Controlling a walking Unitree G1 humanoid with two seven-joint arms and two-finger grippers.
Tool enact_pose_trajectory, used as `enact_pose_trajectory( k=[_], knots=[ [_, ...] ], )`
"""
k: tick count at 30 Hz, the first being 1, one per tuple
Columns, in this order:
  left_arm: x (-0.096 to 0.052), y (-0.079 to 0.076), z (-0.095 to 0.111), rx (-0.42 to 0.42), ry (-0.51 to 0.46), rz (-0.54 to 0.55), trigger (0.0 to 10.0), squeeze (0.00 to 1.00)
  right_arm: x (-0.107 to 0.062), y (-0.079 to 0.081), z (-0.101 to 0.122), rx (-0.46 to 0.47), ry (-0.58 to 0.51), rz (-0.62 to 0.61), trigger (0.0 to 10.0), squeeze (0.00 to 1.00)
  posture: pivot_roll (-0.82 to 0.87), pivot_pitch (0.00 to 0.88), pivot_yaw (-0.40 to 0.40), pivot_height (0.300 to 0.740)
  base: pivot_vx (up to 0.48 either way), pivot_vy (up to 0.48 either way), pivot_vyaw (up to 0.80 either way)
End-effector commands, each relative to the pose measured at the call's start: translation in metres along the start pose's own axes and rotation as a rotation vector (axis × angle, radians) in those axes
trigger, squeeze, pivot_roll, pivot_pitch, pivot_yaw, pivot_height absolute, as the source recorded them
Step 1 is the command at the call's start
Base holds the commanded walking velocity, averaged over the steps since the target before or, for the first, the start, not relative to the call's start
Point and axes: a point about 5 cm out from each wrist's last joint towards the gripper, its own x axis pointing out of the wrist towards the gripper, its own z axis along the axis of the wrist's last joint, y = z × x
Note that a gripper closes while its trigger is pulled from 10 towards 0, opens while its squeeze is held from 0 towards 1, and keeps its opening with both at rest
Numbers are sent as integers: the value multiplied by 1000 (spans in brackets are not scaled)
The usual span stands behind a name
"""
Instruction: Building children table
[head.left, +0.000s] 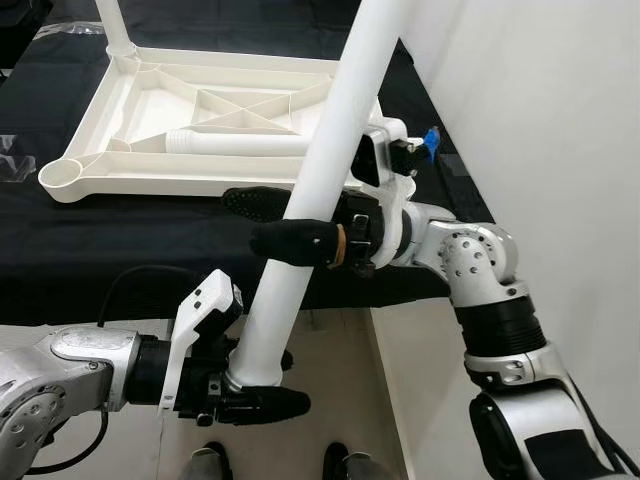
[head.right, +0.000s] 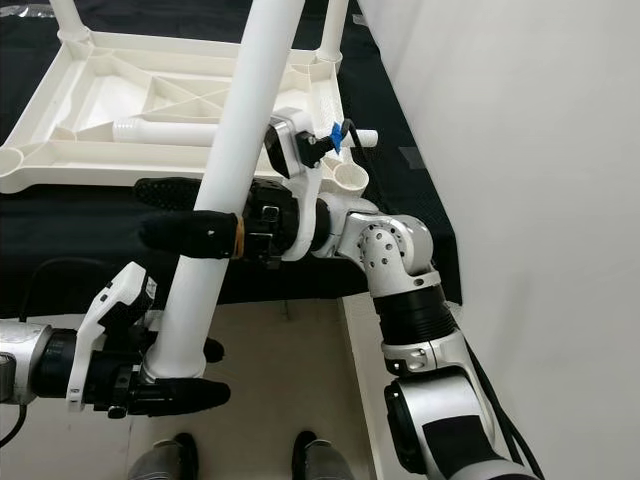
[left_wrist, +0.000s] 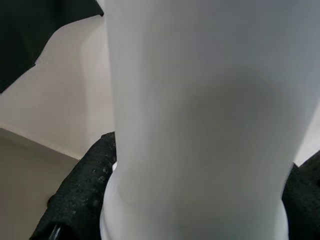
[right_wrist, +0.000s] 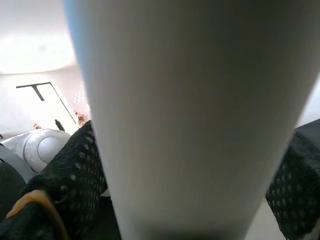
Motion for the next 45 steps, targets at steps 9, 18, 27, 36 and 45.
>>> enact_pose_trajectory(
  k=[9, 18, 27, 36, 45],
  knots=[
    [2, -2, -7, -2, 26, -21, 10000, 0, 5, 3, 1, -12, -10, 27, 0, 0, 54, 248, -90, 740, 0, 0, 0],
    [1, 0, -12, 4, 37, -5, 10000, 0, 7, 4, 6, -19, -28, 32, 0, 0, 53, 243, -93, 740, 0, 0, 0],
    [1, 2, -14, -1, 55, 21, 10000, 1000, 7, 5, 7, -20, -28, 29, 0, 0, 53, 243, -91, 740, 0, 0, 0],
    [1, 8, -11, 43, 50, 63, 10000, 1000, 7, 6, 9, -22, -33, 30, 0, 0, 57, 246, -92, 740, 0, 0, 0],
    [-3, 22, -1, 119, 27, 194, 10000, 0, 4, 1, 9, -41, -27, -26, 0, 0, 60, 244, -94, 740, 0, 0, 0]
  ],
)
